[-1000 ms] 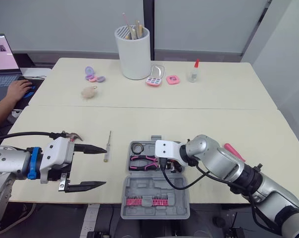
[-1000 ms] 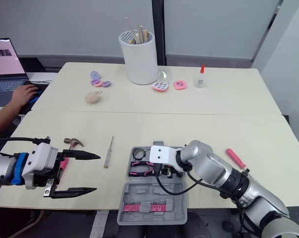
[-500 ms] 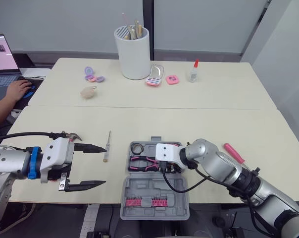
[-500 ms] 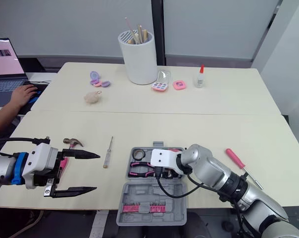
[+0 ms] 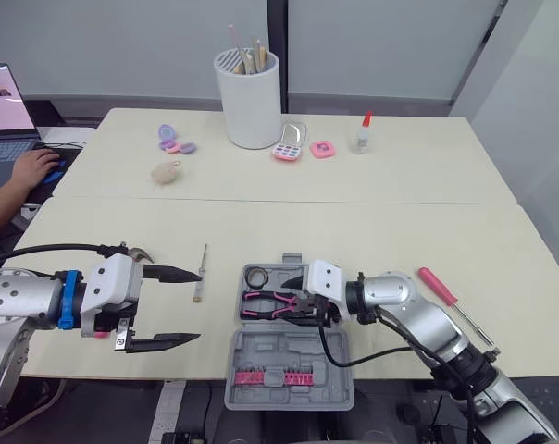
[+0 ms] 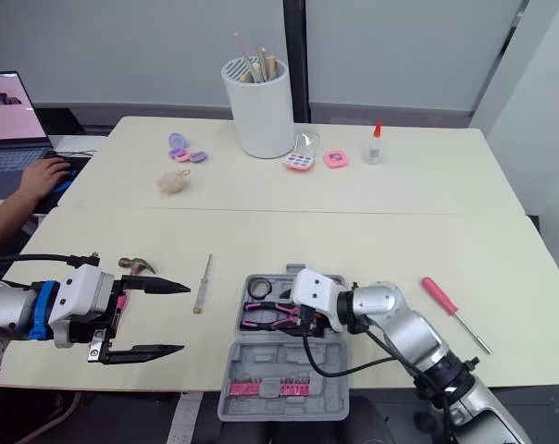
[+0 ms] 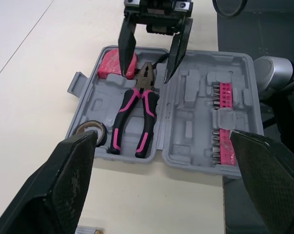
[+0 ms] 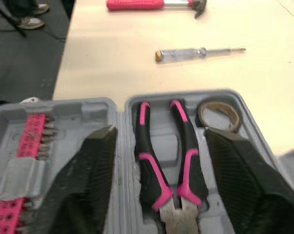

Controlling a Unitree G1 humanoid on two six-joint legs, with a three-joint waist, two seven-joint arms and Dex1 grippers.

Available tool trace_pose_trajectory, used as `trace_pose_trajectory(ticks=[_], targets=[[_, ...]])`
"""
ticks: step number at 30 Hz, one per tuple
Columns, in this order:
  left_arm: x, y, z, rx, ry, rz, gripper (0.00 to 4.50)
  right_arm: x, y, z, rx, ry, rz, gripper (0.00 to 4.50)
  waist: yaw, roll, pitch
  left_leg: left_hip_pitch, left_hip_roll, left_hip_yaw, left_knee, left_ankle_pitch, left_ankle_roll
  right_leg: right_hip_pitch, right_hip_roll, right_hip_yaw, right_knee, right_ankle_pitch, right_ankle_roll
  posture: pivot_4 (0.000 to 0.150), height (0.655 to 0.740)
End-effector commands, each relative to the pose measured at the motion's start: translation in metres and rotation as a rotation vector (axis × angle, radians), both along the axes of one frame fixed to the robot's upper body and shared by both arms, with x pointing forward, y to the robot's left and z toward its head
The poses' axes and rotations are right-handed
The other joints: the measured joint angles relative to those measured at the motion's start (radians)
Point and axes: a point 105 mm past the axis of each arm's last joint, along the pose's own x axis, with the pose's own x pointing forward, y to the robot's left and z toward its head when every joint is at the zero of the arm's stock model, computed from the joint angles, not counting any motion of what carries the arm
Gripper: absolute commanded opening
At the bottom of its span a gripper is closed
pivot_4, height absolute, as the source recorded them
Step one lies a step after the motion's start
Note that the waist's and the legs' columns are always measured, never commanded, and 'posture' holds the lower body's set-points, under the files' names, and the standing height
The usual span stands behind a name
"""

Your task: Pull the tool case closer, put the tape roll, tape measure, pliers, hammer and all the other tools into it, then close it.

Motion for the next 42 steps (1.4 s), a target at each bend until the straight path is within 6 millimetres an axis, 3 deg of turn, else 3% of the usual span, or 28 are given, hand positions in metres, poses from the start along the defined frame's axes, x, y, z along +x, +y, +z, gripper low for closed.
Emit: trace_pose_trajectory(ticks=[1, 11, 21, 30, 37, 42], targets=[[-0.001, -0.002, 0.004, 0.008, -0.029, -0.016, 4.50, 0.006, 0.003, 0.009, 0.069, -0.076, -0.033, 1.96, -0.001, 0.000, 0.000, 0.001, 0.001, 0.001, 0.000, 0.000, 0.000, 0.000, 0.001, 0.000, 0.001, 0.000, 0.000, 0.150, 0.7400], [-0.002, -0.002, 0.003, 0.009, -0.025, -0.022, 4.50, 0.005, 0.000, -0.020, 0.026, -0.056, -0.064, 0.04, 0.000, 0.000, 0.000, 0.002, 0.002, 0.002, 0.000, 0.000, 0.000, 0.000, 0.004, 0.002, 0.001, 0.000, -0.002, 0.150, 0.7400], [0.001, -0.004, 0.001, 0.003, -0.034, -0.018, 4.50, 0.010, -0.008, -0.056, -0.161, -0.033, -0.081, 0.04, 0.000, 0.000, -0.001, 0.003, 0.003, 0.002, -0.001, 0.000, 0.000, 0.001, 0.004, 0.003, 0.001, 0.000, -0.002, 0.150, 0.7400], [-0.002, -0.004, -0.002, 0.000, -0.031, -0.003, 4.50, 0.008, -0.016, -0.066, -0.243, -0.061, -0.061, 0.04, 0.001, -0.003, -0.004, 0.012, 0.003, 0.009, -0.003, 0.000, 0.000, 0.005, 0.004, 0.010, 0.001, 0.000, -0.002, 0.150, 0.7400], [-0.002, -0.004, -0.003, -0.004, -0.036, 0.005, 4.50, 0.013, -0.017, -0.058, -0.227, -0.076, -0.062, 0.04, 0.001, -0.006, -0.006, 0.013, 0.003, 0.014, -0.003, 0.000, 0.000, 0.005, 0.004, 0.016, 0.001, 0.000, -0.002, 0.150, 0.7400], [0.000, 0.000, -0.004, -0.008, -0.046, 0.026, 4.50, 0.021, -0.012, -0.019, -0.081, -0.094, -0.082, 0.04, 0.001, -0.006, -0.006, 0.013, 0.003, 0.014, -0.003, 0.000, 0.000, 0.004, 0.004, 0.016, 0.001, 0.000, -0.002, 0.150, 0.7400]])
